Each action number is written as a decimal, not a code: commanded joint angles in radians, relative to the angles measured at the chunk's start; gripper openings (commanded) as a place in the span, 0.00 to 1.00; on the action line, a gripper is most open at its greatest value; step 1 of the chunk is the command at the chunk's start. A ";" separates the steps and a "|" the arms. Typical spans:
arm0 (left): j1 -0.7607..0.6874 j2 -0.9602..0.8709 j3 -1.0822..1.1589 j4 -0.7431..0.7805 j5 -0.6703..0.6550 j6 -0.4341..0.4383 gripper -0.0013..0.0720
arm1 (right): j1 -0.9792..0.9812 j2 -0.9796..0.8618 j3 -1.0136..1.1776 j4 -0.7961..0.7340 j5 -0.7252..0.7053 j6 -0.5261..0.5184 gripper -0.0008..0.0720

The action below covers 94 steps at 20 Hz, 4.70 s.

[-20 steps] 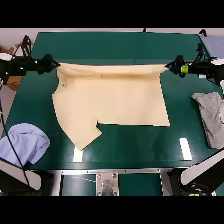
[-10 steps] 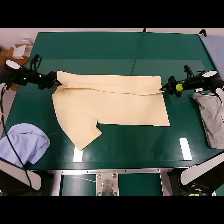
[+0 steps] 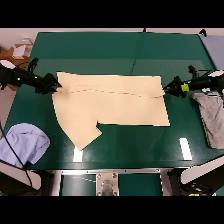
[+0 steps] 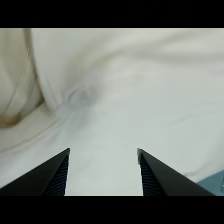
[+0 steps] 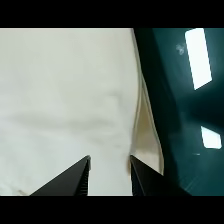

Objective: Fold the shirts.

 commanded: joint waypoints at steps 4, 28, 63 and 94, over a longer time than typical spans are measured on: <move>0.094 0.347 -0.362 0.162 -0.035 -0.085 0.68 | -0.130 0.361 -0.334 -0.176 -0.016 0.009 0.44; -0.087 0.802 -1.239 -0.412 0.574 0.092 0.05 | 0.026 0.760 -1.172 0.230 -0.662 0.001 0.16; -0.116 0.219 -0.280 -0.201 0.455 -0.087 0.46 | 0.074 0.166 -0.259 0.204 -0.483 0.122 0.04; -0.563 0.053 -0.080 -0.200 0.550 0.074 0.05 | -0.017 -0.219 0.355 0.019 0.317 -0.209 0.04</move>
